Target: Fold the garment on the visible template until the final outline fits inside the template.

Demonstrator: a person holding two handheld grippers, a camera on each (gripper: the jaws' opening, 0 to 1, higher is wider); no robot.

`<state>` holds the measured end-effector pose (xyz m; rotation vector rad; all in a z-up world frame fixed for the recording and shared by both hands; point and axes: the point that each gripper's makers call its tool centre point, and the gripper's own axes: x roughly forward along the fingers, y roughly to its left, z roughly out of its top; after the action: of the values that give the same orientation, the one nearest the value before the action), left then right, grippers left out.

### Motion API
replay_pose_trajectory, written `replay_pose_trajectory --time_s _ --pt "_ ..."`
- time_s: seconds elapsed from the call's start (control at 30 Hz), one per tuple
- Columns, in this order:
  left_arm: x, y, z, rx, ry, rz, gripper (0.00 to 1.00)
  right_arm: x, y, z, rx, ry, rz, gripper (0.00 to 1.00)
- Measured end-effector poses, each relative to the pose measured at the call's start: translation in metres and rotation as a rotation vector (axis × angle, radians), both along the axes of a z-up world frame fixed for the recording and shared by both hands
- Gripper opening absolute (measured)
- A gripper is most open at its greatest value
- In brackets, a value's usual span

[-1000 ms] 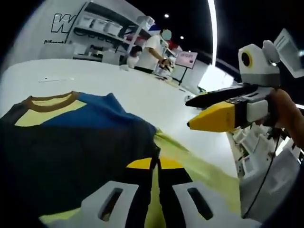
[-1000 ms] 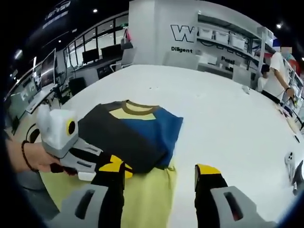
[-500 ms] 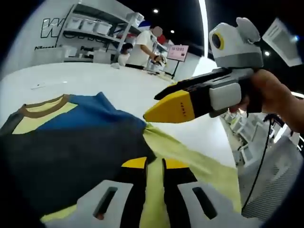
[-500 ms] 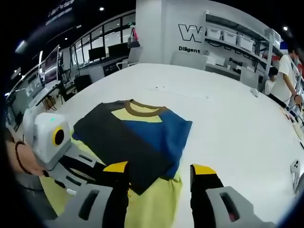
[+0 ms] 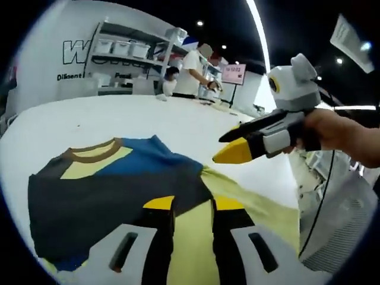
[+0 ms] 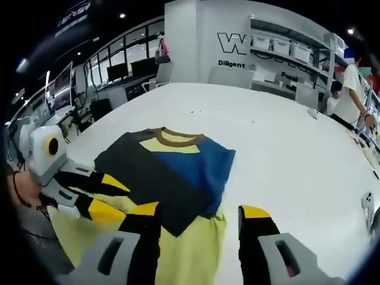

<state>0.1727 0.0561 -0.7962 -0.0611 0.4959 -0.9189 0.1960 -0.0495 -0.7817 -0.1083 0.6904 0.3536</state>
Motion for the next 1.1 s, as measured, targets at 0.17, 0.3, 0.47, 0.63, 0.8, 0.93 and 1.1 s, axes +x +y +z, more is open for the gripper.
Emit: replay_pose_trajectory --time_s 0.17,0.3,0.47,0.63,0.8,0.93,1.1 --pt "-0.001 0.009 0.018 -0.04 -0.027 0.008 0.2 -0.007 -0.001 0.006 0.01 -0.011 0.002 0.5" --pt "-0.005 0.029 0.031 0.003 -0.065 0.034 0.21 -0.013 -0.002 0.007 0.01 -0.009 -0.003 0.5" --pt "-0.01 0.048 0.035 0.008 -0.055 0.08 0.22 -0.023 -0.005 0.008 0.016 -0.007 -0.014 0.5" --pt "-0.016 0.066 0.031 0.019 -0.048 0.114 0.22 -0.031 -0.005 0.005 0.016 0.004 -0.021 0.51" --pt "-0.022 0.073 0.026 0.04 -0.036 0.12 0.22 -0.037 -0.005 0.006 0.015 0.006 -0.026 0.51" --pt "-0.029 0.079 0.024 0.031 -0.022 0.126 0.22 -0.045 0.001 0.001 0.015 0.025 -0.019 0.52" --pt "-0.035 0.086 0.023 0.055 -0.02 0.129 0.22 -0.051 0.002 -0.001 0.011 0.034 -0.019 0.52"
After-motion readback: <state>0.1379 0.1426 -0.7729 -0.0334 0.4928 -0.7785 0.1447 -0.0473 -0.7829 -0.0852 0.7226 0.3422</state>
